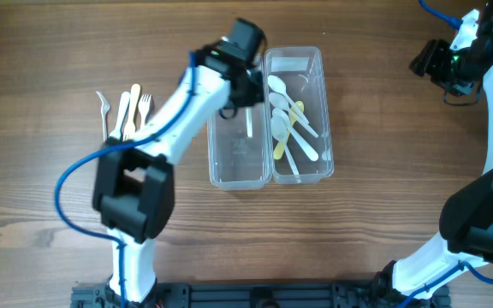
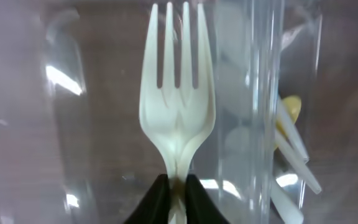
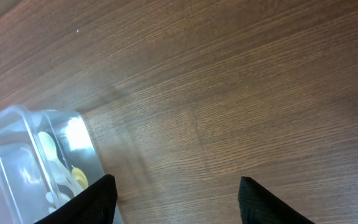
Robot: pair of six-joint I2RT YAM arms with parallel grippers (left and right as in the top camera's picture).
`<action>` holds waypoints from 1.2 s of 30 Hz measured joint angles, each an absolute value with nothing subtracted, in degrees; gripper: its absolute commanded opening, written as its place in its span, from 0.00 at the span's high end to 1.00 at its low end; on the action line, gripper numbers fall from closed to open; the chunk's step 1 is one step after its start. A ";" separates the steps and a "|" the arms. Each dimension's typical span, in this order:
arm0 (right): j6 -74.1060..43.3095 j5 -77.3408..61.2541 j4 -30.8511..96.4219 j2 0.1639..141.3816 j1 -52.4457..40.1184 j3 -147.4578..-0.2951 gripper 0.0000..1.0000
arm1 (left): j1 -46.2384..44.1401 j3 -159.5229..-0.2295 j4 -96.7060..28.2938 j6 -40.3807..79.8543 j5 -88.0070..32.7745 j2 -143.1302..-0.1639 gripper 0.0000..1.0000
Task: Pack container
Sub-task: 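Carry the white fork into the left container and release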
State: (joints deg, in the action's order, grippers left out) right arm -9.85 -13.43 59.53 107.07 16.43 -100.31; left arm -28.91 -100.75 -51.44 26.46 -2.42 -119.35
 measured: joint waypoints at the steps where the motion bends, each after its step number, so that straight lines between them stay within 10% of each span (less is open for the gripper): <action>1: -9.85 -13.43 59.46 107.07 16.45 -100.31 0.37 | -30.02 -100.64 -51.44 27.11 -2.42 -119.70 0.10; 10: -9.87 -13.43 58.13 107.07 16.45 -100.31 0.33 | -21.10 -100.82 -60.38 22.76 -0.84 -107.90 0.00; 16: -9.87 -13.43 57.80 107.07 16.45 -100.31 0.32 | -4.45 -95.70 -65.08 12.86 3.64 -106.52 0.37; 32: -9.87 -13.43 58.13 107.07 16.43 -100.31 0.33 | 3.70 -82.54 -44.71 -2.85 -4.62 -119.77 0.57; 36: -9.87 -13.43 59.07 107.07 16.43 -100.31 0.33 | 3.73 -82.54 -44.10 -5.52 -4.38 -119.92 0.85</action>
State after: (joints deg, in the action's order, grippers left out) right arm -9.87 -13.43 59.07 107.07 16.43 -100.31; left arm 3.73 -82.54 -44.10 -5.52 -4.38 -119.92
